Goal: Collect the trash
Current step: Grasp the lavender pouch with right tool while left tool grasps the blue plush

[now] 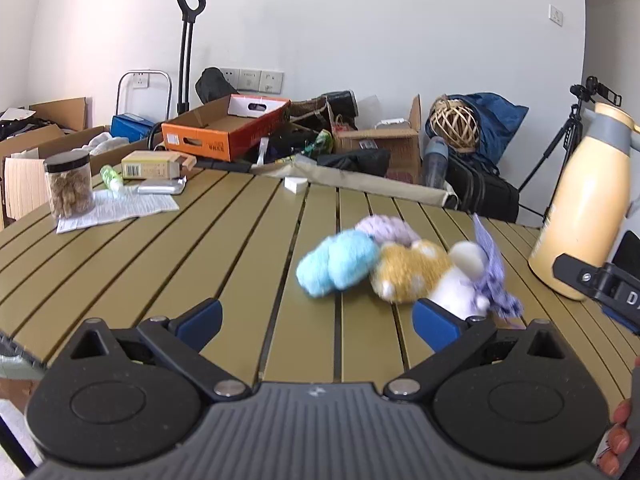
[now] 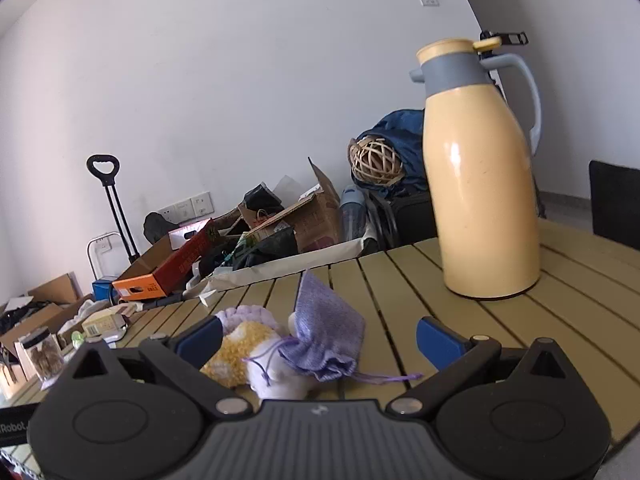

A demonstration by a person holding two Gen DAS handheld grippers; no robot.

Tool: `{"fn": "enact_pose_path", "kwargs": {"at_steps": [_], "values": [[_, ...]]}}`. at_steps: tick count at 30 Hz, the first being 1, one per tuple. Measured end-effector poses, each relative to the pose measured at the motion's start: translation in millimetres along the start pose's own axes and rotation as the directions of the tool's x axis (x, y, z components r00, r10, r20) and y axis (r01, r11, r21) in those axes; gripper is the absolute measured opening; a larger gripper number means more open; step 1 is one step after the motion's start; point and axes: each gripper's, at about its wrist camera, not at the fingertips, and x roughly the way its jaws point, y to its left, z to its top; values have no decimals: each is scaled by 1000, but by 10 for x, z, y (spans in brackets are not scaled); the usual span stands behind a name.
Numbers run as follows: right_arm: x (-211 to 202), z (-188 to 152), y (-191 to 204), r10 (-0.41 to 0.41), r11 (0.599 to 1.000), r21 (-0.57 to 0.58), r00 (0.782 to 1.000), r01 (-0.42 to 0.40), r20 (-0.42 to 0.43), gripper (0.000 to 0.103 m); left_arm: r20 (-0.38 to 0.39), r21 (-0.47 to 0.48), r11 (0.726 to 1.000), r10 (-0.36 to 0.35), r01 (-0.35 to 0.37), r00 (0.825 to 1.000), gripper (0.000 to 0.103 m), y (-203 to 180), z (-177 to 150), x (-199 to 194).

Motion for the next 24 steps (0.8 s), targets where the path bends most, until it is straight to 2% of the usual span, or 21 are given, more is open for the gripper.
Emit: {"fn": "enact_pose_path", "kwargs": {"at_steps": [5, 7, 11, 13, 17, 19, 21, 22, 24], "values": [[368, 34, 54, -15, 1000, 12, 999, 15, -29, 101, 13, -14, 1000, 10, -10, 1000, 103, 42, 172, 205], [544, 27, 72, -24, 1000, 11, 998, 25, -57, 92, 9, -18, 1000, 12, -11, 1000, 103, 68, 224, 299], [861, -20, 81, -37, 999, 7, 991, 38, -127, 86, -18, -15, 1000, 13, -13, 1000, 103, 114, 296, 496], [989, -33, 59, -48, 998, 32, 986, 53, -158, 72, -38, -8, 1000, 3, -4, 999, 103, 129, 322, 592], [1155, -46, 18, -60, 994, 74, 982, 74, -180, 58, -71, 19, 1000, -10, 11, 997, 103, 136, 339, 753], [1227, -54, 1, -61, 993, 92, 980, 79, -190, 39, -92, 53, 999, -7, 12, 996, 103, 108, 330, 832], [1278, -70, -31, -57, 990, 114, 978, 81, -203, 26, -116, 78, 997, -8, 17, 993, 103, 93, 311, 906], [1296, -86, -47, -62, 989, 121, 976, 89, -209, 21, -130, 83, 996, -10, 21, 991, 103, 94, 301, 945], [1314, -109, -89, -71, 986, 134, 974, 102, -216, 18, -154, 94, 995, -17, 32, 988, 103, 75, 270, 1007]]}}
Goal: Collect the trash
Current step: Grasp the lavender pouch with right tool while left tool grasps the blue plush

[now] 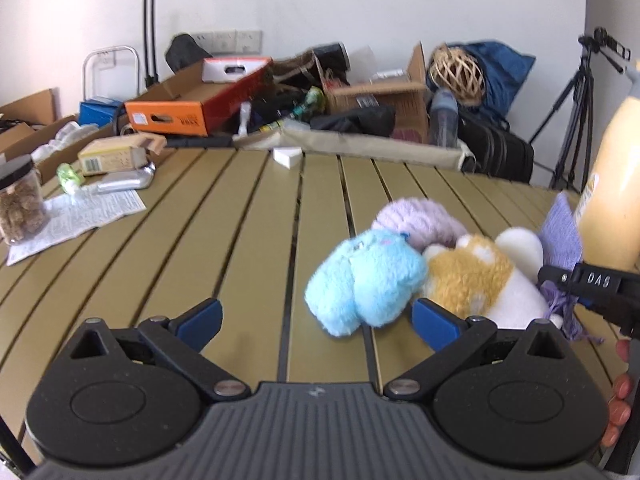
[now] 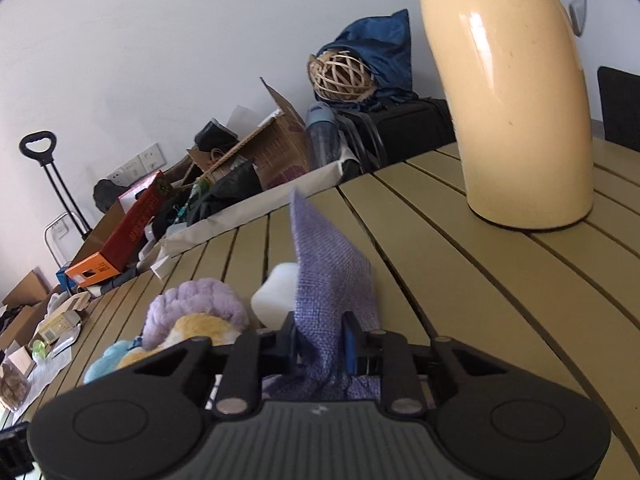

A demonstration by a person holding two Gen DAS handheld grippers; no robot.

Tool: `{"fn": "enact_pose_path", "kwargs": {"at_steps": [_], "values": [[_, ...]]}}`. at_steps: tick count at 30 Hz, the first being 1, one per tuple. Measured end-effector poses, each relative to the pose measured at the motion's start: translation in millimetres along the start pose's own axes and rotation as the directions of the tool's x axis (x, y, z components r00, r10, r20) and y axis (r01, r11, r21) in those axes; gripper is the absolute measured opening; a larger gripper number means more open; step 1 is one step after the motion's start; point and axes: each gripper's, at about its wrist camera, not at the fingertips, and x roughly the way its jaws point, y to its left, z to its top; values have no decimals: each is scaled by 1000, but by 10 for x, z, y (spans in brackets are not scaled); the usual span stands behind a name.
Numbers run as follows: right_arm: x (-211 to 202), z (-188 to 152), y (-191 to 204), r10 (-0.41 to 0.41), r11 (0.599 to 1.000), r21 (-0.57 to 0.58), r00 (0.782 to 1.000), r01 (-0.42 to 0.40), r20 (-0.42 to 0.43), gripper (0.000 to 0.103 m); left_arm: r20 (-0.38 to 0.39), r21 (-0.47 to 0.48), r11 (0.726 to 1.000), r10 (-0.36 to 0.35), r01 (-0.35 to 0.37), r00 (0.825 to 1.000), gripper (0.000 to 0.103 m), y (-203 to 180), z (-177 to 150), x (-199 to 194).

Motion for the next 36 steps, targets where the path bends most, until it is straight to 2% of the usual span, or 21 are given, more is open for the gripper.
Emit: {"fn": "enact_pose_path", "kwargs": {"at_steps": [6, 10, 16, 24, 29, 31, 32, 34, 36], "values": [[-118, -10, -129, 3, 1000, 26, 999, -4, 51, 10, 11, 94, 993, 71, -72, 997, 103, -168, -78, 126], [-250, 5, -247, -8, 999, 39, 995, 4, 100, 9, 17, 99, 992, 82, -84, 996, 103, -225, -81, 197], [-469, 67, -428, -17, 999, 48, 985, 9, 170, 9, 61, 142, 975, 165, -172, 984, 103, -340, -37, 314], [-628, 118, -651, -47, 998, 51, 978, 37, 202, 9, 109, 232, 945, 211, -231, 971, 103, -523, 9, 509], [-688, 119, -690, -62, 998, 39, 974, 54, 220, 9, 122, 238, 945, 197, -222, 973, 102, -554, 37, 611], [-691, 114, -686, -65, 998, 32, 973, 60, 222, 9, 123, 245, 947, 183, -209, 975, 91, -565, 48, 631], [-693, 110, -687, -67, 998, 30, 973, 62, 222, 9, 118, 250, 947, 174, -199, 978, 79, -571, 49, 641], [-684, 106, -692, -71, 997, 28, 973, 66, 220, 9, 95, 262, 950, 151, -171, 984, 49, -581, 45, 670], [-675, 103, -698, -74, 997, 28, 973, 70, 219, 9, 81, 266, 951, 143, -160, 986, 39, -579, 33, 688]]}}
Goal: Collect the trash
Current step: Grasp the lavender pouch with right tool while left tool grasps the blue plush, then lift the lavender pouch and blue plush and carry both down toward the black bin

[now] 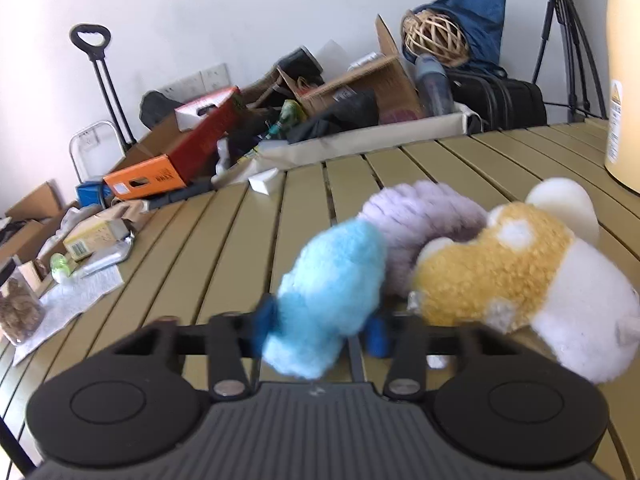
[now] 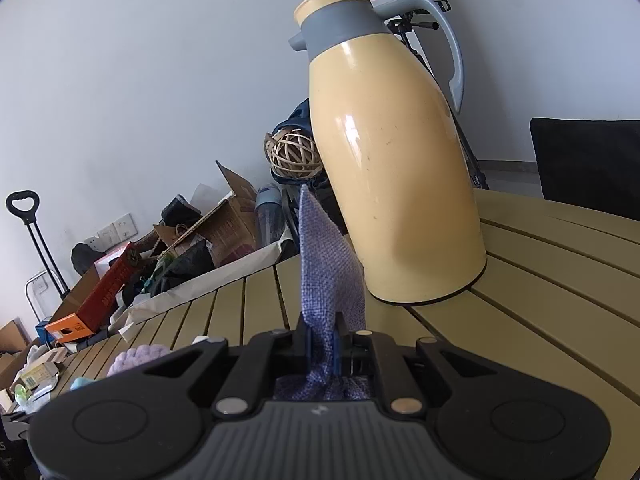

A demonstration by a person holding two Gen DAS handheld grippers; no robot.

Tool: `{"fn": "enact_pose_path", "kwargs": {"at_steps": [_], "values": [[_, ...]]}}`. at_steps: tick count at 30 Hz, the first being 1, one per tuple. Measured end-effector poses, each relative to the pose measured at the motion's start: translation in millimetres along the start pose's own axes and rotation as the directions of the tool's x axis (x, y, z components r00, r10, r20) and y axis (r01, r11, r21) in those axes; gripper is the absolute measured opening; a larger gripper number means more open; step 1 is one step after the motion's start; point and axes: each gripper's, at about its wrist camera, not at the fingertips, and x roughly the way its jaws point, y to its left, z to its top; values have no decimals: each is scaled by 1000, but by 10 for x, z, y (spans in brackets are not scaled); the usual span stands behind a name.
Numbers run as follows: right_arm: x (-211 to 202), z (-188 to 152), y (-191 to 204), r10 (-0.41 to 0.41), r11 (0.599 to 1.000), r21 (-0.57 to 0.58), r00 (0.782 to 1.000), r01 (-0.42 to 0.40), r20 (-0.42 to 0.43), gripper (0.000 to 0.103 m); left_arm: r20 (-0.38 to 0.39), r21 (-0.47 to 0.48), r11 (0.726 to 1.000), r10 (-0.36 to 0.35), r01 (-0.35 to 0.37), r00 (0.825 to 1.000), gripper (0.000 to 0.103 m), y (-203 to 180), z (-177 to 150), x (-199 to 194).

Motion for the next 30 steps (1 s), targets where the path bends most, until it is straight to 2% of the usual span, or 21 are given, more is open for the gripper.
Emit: {"fn": "enact_pose_path", "kwargs": {"at_steps": [2, 15, 30], "values": [[4, -4, 11, 0, 1000, 0, 1000, 0, -2, 9, 8, -5, 1000, 1, -1, 1000, 35, 13, -4, -13], [-49, -18, 94, 38, 999, -7, 999, -38, 7, 9, 56, -82, 996, 47, -43, 997, 34, 134, 39, -185], [-498, -105, 254, 130, 991, -27, 991, -129, 19, 9, 139, -169, 986, 16, 8, 990, 34, 343, -50, -926]]}}
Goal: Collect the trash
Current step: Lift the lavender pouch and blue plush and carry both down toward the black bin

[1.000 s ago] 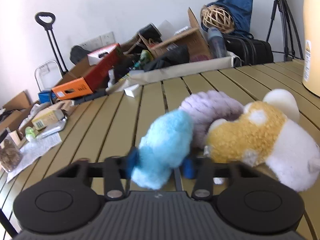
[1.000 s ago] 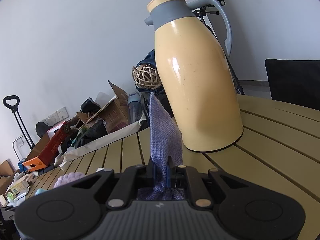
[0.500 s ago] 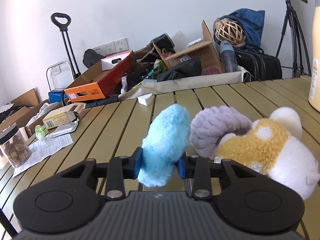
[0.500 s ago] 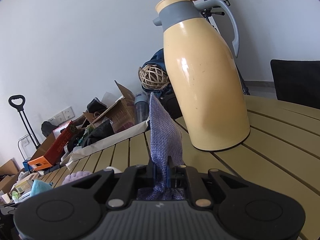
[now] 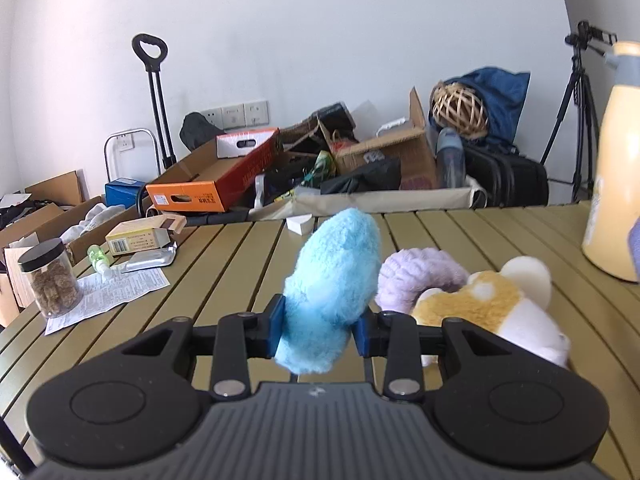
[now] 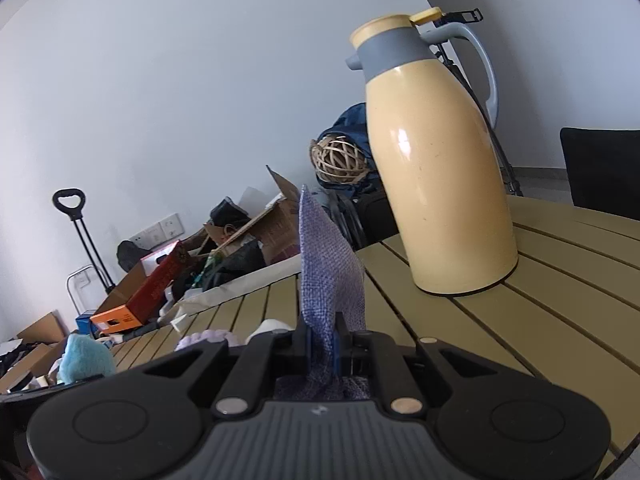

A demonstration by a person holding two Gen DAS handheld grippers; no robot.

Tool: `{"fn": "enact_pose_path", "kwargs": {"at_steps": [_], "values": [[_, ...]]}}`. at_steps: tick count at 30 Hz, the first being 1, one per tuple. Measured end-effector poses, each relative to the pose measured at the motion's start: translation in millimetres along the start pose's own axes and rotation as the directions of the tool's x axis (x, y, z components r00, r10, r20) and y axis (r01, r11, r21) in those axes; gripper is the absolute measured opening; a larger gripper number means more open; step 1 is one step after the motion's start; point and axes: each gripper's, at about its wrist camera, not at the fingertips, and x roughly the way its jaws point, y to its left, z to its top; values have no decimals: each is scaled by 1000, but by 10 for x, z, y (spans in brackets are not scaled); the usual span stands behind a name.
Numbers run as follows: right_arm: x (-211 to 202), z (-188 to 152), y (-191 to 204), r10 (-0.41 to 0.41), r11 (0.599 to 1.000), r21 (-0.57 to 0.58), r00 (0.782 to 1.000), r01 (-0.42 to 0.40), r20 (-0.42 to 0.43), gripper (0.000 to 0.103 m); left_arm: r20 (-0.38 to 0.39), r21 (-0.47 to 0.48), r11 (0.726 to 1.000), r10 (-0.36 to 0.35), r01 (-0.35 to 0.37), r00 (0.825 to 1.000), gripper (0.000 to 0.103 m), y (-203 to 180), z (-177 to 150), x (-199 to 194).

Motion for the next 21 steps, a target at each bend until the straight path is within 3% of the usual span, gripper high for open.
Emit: {"fn": "enact_pose_path", "kwargs": {"at_steps": [21], "values": [[-1001, -403, 286, 108, 989, -106, 994, -108, 2, 9, 72, -69, 995, -67, 72, 995, 34, 231, -442, -1128]]}}
